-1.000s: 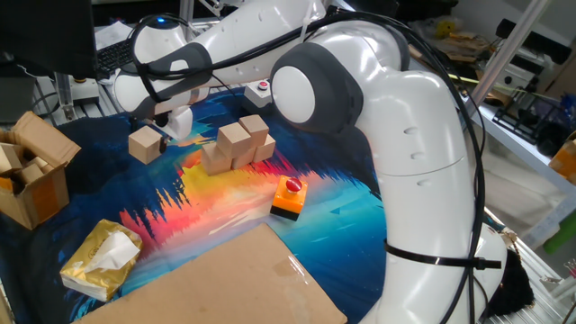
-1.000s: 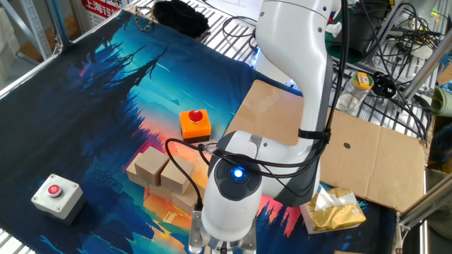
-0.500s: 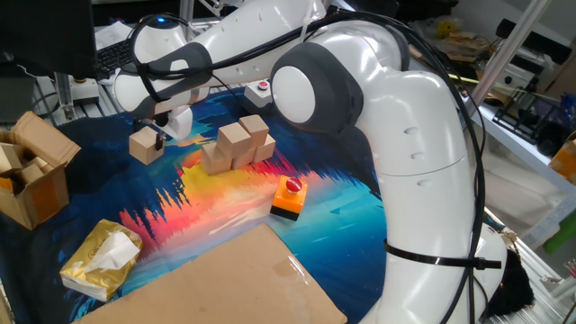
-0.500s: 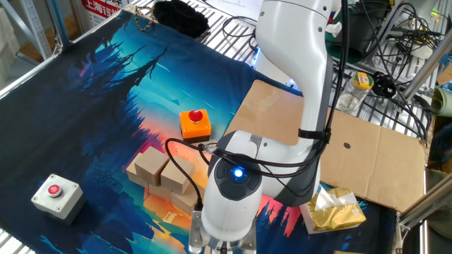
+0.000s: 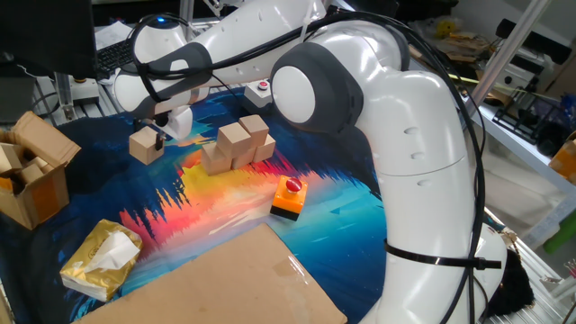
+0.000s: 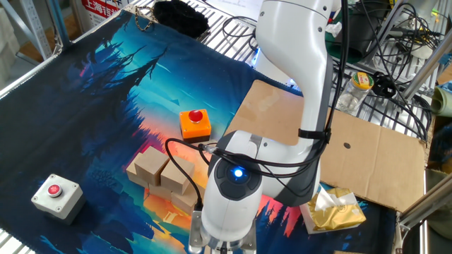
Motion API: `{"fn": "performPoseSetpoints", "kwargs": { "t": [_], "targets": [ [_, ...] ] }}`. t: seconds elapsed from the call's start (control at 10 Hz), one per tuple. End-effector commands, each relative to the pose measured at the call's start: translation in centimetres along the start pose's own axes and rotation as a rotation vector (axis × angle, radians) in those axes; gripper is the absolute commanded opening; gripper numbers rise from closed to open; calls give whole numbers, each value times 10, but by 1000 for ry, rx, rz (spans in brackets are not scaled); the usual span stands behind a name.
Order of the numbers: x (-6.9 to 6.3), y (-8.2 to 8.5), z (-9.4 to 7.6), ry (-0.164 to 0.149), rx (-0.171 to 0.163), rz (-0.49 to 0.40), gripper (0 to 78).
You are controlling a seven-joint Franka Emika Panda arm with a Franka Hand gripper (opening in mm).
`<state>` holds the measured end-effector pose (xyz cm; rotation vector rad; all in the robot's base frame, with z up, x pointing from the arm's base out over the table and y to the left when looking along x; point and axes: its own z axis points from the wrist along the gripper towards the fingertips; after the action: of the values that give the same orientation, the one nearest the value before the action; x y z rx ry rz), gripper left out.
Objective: Stack the blocks into a pyramid shape
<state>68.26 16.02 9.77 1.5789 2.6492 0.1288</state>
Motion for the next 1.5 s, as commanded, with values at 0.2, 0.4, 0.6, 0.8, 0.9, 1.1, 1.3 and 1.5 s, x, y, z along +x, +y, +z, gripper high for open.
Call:
{"fn": "performPoseSetpoints", "kwargs": {
  "t": [0.2, 0.4, 0.6, 0.8, 0.9, 1.1, 1.3, 1.5],
  "targets": [
    [-8, -16, -63, 31, 29, -173, 12],
    [-9, -18, -66, 26, 33, -202, 12],
    [-12, -24, -79, 26, 37, -294, 12],
    [-19, -36, -98, 36, 46, -448, 12],
    [-22, -41, -106, 35, 57, -524, 12],
    [-27, -49, -115, 33, 68, -635, 12],
    [-31, -55, -123, 14, 94, -729, 12],
    [-39, -67, -135, 15, 79, -819, 12]
  ]
}}
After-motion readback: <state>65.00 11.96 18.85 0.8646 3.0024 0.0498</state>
